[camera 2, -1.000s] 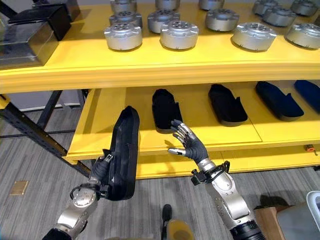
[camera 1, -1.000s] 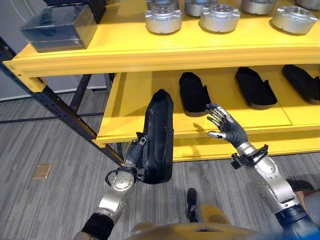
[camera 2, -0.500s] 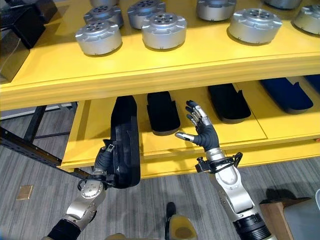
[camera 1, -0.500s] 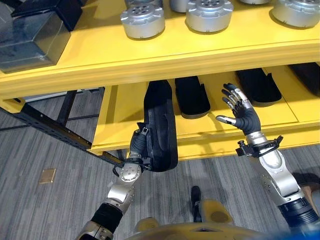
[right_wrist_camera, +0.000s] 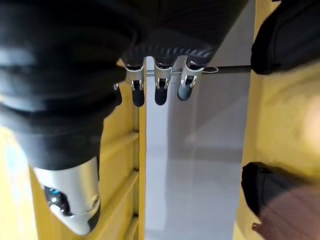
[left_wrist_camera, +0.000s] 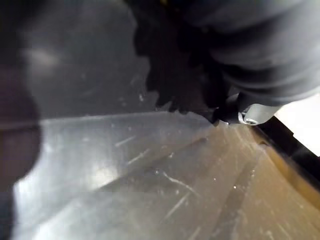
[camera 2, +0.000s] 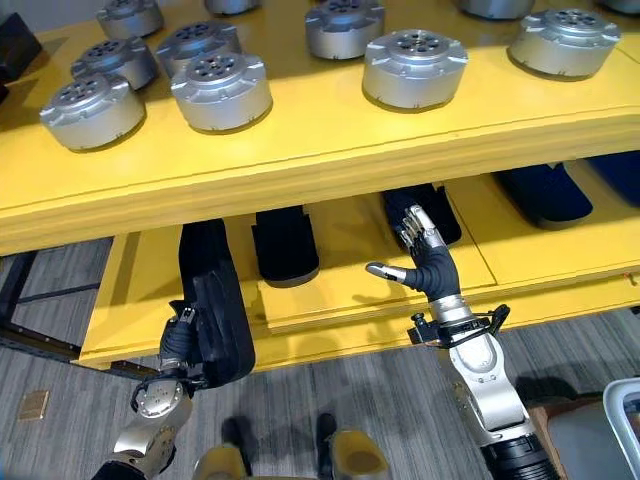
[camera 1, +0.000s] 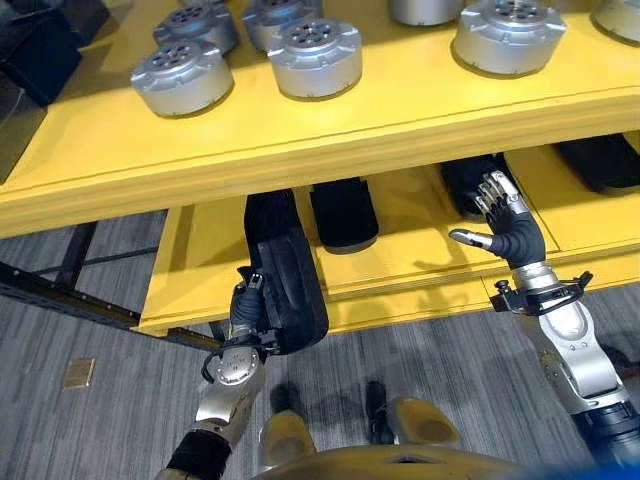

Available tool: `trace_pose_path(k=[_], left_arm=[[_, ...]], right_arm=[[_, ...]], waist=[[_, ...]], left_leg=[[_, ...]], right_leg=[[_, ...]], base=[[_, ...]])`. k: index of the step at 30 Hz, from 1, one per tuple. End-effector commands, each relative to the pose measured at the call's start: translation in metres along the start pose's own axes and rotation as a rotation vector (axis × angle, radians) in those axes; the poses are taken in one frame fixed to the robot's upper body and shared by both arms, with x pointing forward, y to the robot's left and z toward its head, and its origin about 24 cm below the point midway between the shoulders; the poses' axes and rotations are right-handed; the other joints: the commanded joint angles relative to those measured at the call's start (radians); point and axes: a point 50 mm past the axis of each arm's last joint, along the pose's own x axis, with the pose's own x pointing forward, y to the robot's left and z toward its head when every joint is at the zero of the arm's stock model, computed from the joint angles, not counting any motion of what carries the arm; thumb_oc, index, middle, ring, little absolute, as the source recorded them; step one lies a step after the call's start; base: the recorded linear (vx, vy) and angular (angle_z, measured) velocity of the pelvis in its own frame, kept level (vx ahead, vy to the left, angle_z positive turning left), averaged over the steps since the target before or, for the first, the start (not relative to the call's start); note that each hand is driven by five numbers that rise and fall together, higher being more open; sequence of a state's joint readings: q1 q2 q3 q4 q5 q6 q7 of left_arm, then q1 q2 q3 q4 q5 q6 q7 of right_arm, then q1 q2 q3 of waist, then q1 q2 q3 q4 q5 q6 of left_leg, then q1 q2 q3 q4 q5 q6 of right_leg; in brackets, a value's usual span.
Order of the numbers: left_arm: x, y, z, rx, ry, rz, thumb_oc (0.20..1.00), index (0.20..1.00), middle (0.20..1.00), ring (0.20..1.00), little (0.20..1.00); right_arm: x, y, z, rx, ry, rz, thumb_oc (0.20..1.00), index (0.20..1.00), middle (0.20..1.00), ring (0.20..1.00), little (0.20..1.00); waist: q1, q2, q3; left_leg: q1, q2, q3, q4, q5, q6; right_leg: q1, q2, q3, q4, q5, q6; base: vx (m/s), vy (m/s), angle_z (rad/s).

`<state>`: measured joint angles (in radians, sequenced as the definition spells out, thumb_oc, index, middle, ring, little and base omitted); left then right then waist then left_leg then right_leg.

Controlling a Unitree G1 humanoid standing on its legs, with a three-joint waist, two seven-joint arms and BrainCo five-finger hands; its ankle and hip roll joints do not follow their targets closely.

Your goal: Move parts from the plastic box to the shelf.

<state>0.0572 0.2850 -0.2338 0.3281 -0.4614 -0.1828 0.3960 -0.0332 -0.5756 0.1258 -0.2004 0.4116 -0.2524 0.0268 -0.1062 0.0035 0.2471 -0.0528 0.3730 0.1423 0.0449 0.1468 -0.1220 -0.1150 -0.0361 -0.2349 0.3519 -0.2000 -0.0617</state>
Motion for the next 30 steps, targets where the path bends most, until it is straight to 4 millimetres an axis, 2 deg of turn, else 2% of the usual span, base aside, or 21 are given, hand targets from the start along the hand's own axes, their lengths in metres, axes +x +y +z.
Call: trace_pose_path(k=[1, 2, 6, 11, 22, 30], left_arm=[[0.003, 0.001, 0.039, -0.089, -0.213, -0.036, 0.200, 0.200, 0.200, 0.200, 0.200], [0.004, -0.004, 0.040, -0.073, -0.221, -0.059, 0.200, 0.200, 0.200, 0.200, 0.200], [0.004, -0.009, 0.044, -0.027, -0.240, -0.086, 0.200, 0.200, 0.200, 0.200, 0.200], [0.001, -0.003, 0.052, -0.005, -0.269, -0.072, 0.200, 0.200, 0.200, 0.200, 0.200], [0.006, 0.011, 0.065, 0.051, -0.309, 0.042, 0.200, 0.200, 0.200, 0.200, 0.200], [0.027, 0.008, 0.094, 0.162, -0.391, 0.108, 0.200, 0.200, 0.200, 0.200, 0.200]], right_arm=[[-0.008, -0.003, 0.021, 0.021, -0.099, -0.002, 1.000, 1.000, 1.000, 1.000, 1.000], [-0.013, -0.006, 0.018, 0.018, -0.086, -0.015, 1.000, 1.000, 1.000, 1.000, 1.000], [-0.018, -0.008, 0.014, 0.034, -0.058, -0.041, 1.000, 1.000, 1.000, 1.000, 1.000], [-0.019, -0.005, 0.015, 0.055, -0.055, -0.056, 1.000, 1.000, 1.000, 1.000, 1.000], [-0.010, 0.002, 0.020, 0.056, -0.107, -0.066, 1.000, 1.000, 1.000, 1.000, 1.000], [0.010, 0.002, 0.030, -0.003, -0.176, -0.070, 1.000, 1.000, 1.000, 1.000, 1.000]], waist=[[-0.025, 0.036, -0.037], [-0.033, 0.043, -0.034], [-0.033, 0.043, -0.031], [-0.010, 0.023, -0.023], [0.047, -0.011, 0.005], [0.061, -0.024, 0.055]], left_leg=[[0.036, -0.060, 0.079, 0.083, 0.070, -0.002], [0.052, -0.090, 0.082, 0.069, 0.035, 0.004], [0.085, -0.153, 0.081, 0.037, -0.052, 0.021], [0.093, -0.202, 0.050, 0.030, -0.108, 0.046], [0.048, -0.228, 0.016, 0.069, -0.129, 0.062], [-0.022, -0.236, 0.010, 0.148, -0.142, 0.068]], right_leg=[[0.078, -0.095, 0.056, -0.095, 0.067, 0.056], [0.083, -0.104, 0.067, -0.103, 0.079, 0.070], [0.099, -0.116, 0.088, -0.140, 0.112, 0.100], [0.115, -0.115, 0.102, -0.190, 0.143, 0.121], [0.118, -0.109, 0.087, -0.214, 0.163, 0.136], [0.084, -0.103, 0.096, -0.188, 0.163, 0.137]], base=[[-0.01, 0.669, -0.54], [0.00, 0.447, -0.12], [0.02, 0.194, 0.48], [0.00, 0.047, 0.31], [-0.04, -0.023, 0.09], [-0.08, -0.003, 0.01]])
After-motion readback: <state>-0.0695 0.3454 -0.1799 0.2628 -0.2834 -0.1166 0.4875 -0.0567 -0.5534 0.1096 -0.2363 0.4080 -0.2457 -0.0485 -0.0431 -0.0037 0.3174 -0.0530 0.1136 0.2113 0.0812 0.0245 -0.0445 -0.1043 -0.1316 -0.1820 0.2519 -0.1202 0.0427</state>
